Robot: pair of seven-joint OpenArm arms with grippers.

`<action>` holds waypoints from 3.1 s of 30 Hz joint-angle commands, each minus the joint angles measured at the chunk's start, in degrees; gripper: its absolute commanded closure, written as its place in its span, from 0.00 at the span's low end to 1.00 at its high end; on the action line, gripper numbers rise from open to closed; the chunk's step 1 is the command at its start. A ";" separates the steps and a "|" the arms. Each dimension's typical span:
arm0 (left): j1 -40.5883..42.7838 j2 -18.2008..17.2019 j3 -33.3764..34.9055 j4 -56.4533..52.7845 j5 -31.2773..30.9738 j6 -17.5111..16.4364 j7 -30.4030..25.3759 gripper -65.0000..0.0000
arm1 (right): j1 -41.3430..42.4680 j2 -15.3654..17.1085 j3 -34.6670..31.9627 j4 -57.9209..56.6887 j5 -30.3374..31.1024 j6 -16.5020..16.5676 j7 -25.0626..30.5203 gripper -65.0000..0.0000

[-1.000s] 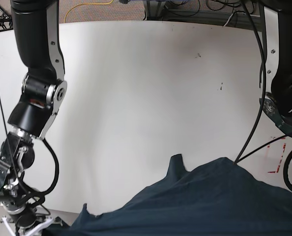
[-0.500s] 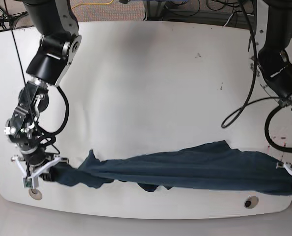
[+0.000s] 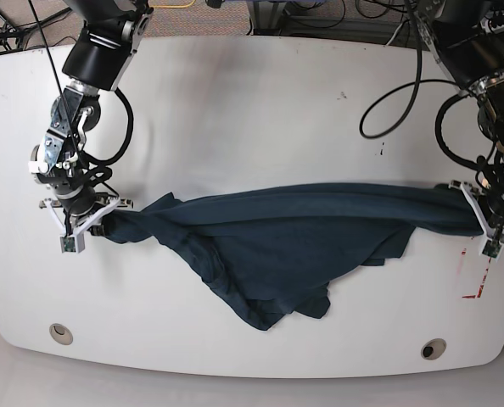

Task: Fold the T-shirt properly
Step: 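Lower the stretched shirt edge onto the table with both grippers, then drag the right gripper's held fabric along the shirt edge away from the left gripper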

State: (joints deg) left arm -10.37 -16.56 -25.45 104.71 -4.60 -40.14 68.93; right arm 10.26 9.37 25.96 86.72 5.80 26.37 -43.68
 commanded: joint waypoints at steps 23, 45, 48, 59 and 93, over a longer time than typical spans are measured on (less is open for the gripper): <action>17.27 -1.33 -5.98 2.68 0.16 0.14 -1.28 1.00 | -12.42 -1.94 0.20 4.93 0.39 -0.39 1.44 1.00; 20.17 -1.16 -9.14 2.68 0.43 0.14 -1.19 1.00 | -13.03 -7.83 -0.33 19.17 0.39 -0.30 1.09 0.05; 20.35 -1.07 -9.23 2.68 0.43 0.14 -1.19 1.00 | -11.45 -8.71 -1.12 21.11 0.48 -0.22 1.09 0.05; 20.44 -0.98 -9.23 2.68 0.43 0.14 -1.19 1.00 | -4.59 -9.06 -17.12 15.13 -0.04 -0.22 1.09 0.05; 20.09 -0.89 -9.05 2.33 0.43 0.14 -1.37 1.00 | 19.85 -9.06 -26.97 -37.18 -0.22 -0.74 20.25 0.05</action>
State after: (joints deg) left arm 10.33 -16.53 -34.20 106.17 -4.34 -40.12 68.07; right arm 28.18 0.47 -0.49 49.80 4.73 25.47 -25.45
